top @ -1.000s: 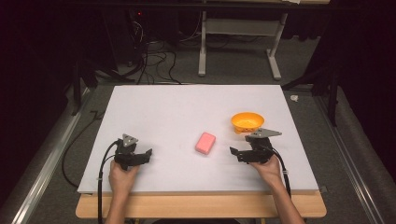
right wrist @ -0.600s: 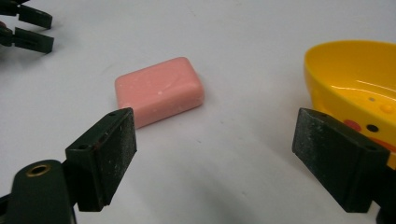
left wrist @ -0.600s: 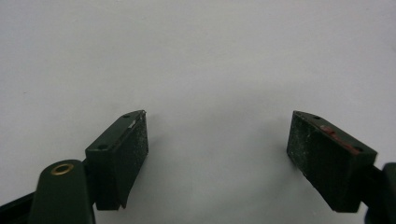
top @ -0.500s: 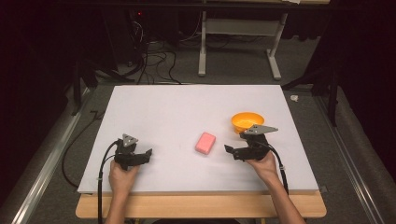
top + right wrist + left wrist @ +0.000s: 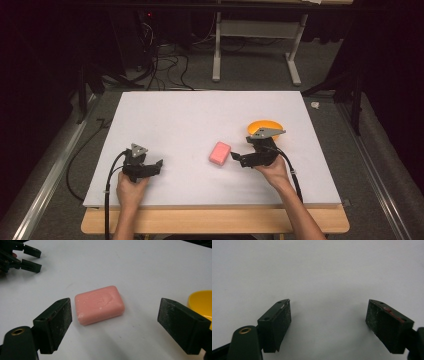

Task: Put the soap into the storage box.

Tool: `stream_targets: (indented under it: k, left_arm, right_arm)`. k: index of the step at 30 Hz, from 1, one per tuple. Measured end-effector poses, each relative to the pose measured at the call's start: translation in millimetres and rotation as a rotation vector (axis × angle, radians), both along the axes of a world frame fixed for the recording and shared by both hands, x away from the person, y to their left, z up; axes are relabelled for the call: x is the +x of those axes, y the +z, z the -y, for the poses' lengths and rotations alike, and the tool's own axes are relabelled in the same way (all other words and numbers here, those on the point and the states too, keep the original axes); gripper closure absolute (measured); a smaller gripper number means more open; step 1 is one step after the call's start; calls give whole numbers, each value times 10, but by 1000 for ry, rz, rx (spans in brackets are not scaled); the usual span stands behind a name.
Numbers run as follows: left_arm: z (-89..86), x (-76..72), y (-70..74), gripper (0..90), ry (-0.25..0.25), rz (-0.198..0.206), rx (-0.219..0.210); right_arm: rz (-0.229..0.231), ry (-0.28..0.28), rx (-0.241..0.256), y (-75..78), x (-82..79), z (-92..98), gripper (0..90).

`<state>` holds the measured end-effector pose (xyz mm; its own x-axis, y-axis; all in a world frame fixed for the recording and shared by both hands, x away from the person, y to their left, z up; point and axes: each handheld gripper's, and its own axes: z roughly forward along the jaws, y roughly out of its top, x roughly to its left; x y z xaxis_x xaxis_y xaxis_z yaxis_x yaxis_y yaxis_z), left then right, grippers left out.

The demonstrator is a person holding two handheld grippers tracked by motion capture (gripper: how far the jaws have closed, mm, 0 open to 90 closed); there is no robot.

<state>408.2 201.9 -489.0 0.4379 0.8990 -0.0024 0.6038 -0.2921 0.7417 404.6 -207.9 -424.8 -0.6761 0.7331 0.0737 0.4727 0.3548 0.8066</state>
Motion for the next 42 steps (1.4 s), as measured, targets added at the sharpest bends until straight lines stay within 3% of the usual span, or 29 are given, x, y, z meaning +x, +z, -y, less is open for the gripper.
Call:
stream_targets:
  k: [8, 10, 18, 22, 31, 42]
  left_arm:
    - [0, 0, 0, 208, 0, 0, 0]
    - [0, 0, 0, 208, 0, 0, 0]
    - [0, 0, 0, 209, 0, 0, 0]
    - [-1, 1, 0, 209, -1, -1, 0]
    - [-1, 1, 0, 209, -1, -1, -1]
    - [-1, 1, 0, 209, -1, -1, -1]
  right_arm:
    - [14, 22, 9, 44, 82, -88, 124]
    - [-1, 27, 17, 37, 113, -111, 123]
    - [-10, 64, -13, 8, 239, -282, 122]
    - [-15, 69, -16, -27, 296, -348, 121]
    - [-37, 112, -87, -174, 429, -543, 120]
    - [-59, 129, -115, -306, 484, -592, 119]
